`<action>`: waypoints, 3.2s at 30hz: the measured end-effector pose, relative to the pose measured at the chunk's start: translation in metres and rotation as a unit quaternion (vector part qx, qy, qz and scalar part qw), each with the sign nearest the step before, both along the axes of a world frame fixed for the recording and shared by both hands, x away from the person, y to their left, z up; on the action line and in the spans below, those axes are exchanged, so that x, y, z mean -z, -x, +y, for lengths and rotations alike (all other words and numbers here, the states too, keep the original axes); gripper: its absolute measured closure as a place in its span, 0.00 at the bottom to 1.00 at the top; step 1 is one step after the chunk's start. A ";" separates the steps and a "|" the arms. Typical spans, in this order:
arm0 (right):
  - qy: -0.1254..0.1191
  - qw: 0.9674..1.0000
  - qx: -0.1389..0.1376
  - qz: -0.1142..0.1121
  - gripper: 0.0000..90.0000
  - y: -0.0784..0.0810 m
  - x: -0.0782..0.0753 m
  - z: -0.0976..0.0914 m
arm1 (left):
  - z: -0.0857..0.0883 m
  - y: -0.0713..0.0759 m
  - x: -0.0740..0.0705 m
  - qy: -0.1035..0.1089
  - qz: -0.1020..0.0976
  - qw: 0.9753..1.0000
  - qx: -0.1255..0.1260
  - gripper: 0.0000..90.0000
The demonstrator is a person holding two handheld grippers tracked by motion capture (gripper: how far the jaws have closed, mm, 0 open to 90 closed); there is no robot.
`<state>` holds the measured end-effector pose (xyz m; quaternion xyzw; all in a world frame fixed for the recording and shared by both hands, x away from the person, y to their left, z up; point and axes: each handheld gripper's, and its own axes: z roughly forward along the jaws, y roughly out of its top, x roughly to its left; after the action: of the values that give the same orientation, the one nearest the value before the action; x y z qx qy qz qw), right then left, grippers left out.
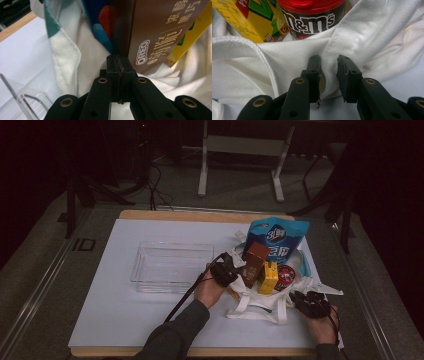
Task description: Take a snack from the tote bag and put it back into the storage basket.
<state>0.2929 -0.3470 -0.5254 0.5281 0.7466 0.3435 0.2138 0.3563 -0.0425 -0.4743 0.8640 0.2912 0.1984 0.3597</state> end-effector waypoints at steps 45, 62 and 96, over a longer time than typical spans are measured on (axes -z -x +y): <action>-0.007 1.000 -0.007 -0.007 0.79 0.001 0.002 -0.002 | 0.021 0.000 -0.030 0.101 0.010 0.979 0.179 0.62; -0.010 1.000 -0.005 -0.006 0.78 0.001 0.002 -0.003 | 0.028 -0.016 -0.054 0.171 -0.020 0.964 0.205 0.35; -0.020 1.000 -0.011 -0.009 0.76 0.002 0.003 -0.005 | -0.011 -0.040 -0.038 0.203 0.018 0.949 0.242 0.35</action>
<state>0.2912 -0.3518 -0.5283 0.5210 0.7435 0.3652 0.2061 0.3964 -0.0533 -0.4361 0.8208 0.1138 0.0267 0.5591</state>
